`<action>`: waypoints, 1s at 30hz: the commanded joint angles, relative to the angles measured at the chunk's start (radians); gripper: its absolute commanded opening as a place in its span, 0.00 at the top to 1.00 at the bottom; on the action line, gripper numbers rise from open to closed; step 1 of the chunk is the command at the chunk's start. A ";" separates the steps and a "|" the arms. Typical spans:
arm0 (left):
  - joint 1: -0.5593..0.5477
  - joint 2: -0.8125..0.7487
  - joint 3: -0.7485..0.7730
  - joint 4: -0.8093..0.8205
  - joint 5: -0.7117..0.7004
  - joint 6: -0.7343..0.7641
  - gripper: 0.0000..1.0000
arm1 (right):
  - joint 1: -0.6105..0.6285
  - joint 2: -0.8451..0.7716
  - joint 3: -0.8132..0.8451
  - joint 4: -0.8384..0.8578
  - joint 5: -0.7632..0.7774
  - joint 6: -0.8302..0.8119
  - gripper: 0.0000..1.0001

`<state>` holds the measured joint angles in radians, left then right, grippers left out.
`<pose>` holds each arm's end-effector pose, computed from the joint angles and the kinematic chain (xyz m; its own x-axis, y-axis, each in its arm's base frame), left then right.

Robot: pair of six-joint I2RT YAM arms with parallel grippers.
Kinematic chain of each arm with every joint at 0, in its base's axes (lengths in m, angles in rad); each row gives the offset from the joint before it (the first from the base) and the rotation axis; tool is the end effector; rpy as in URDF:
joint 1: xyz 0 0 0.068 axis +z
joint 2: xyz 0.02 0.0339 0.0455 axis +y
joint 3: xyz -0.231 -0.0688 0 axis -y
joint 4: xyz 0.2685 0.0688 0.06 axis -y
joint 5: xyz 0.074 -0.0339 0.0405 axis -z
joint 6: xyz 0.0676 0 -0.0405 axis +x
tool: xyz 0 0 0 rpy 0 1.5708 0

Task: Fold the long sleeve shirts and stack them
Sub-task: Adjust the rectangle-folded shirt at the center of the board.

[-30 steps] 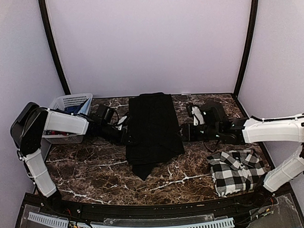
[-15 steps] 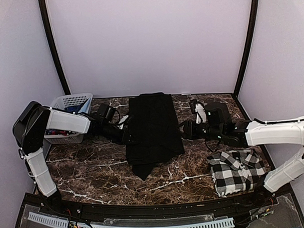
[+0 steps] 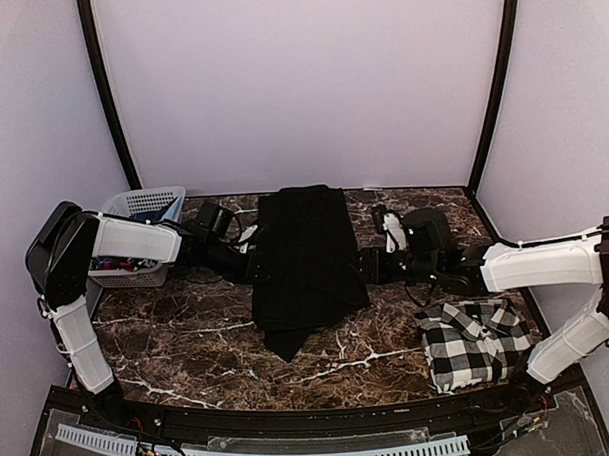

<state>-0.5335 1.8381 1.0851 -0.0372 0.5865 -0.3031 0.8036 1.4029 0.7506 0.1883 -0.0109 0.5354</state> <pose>0.3337 -0.2405 0.1039 -0.8104 0.1899 -0.5543 0.5417 0.6033 -0.5853 0.2478 0.2581 0.1626 -0.6379 0.0734 -0.7666 -0.4664 0.7553 0.4604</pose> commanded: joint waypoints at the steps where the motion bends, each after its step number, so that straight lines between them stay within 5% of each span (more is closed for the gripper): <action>1: 0.000 -0.031 0.042 -0.025 -0.114 -0.017 1.00 | 0.004 0.045 0.017 0.024 -0.020 -0.020 0.39; 11: 0.021 0.019 0.088 -0.060 -0.311 -0.056 1.00 | 0.003 0.116 0.041 -0.050 0.030 -0.011 0.39; 21: 0.024 0.104 0.200 -0.098 -0.328 -0.037 1.00 | -0.006 0.138 0.053 -0.109 0.084 0.008 0.42; 30: 0.024 0.105 0.267 -0.173 -0.449 -0.057 0.79 | -0.050 0.279 0.208 -0.250 -0.013 0.006 0.64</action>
<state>-0.5140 1.9625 1.2984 -0.1520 0.2142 -0.3550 0.7582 1.6257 0.9085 0.0101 0.0376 0.5442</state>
